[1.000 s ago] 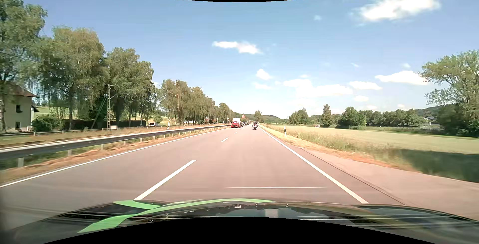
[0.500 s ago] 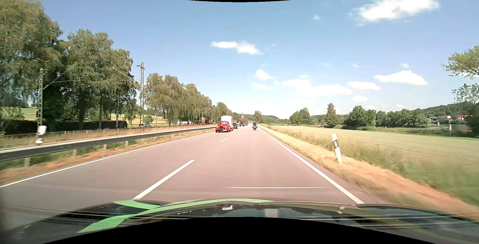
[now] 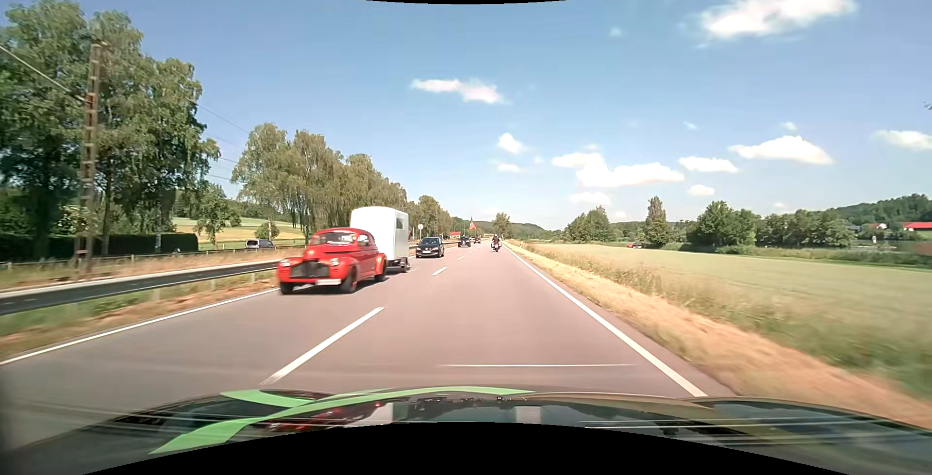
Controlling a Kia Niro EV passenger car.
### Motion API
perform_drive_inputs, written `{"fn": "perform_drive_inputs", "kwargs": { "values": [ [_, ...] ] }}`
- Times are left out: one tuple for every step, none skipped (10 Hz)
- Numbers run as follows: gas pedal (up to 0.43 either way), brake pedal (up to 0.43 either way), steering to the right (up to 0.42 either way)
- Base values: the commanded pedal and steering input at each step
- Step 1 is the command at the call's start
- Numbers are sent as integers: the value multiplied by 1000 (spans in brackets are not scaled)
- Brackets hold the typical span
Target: Follow the waypoints while adhering to traffic rules and regulations
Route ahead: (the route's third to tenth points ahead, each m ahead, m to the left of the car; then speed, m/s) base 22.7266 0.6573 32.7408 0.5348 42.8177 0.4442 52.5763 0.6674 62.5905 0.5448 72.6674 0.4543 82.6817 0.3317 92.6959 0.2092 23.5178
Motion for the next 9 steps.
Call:
{"fn": "perform_drive_inputs", "kwargs": {
  "values": [
    [220,0,-5],
    [220,0,-5],
    [220,0,-5],
    [220,0,-5],
    [220,0,-5],
    [220,0,-5],
    [228,0,-4],
    [240,0,-4],
    [248,0,-4]
  ]
}}
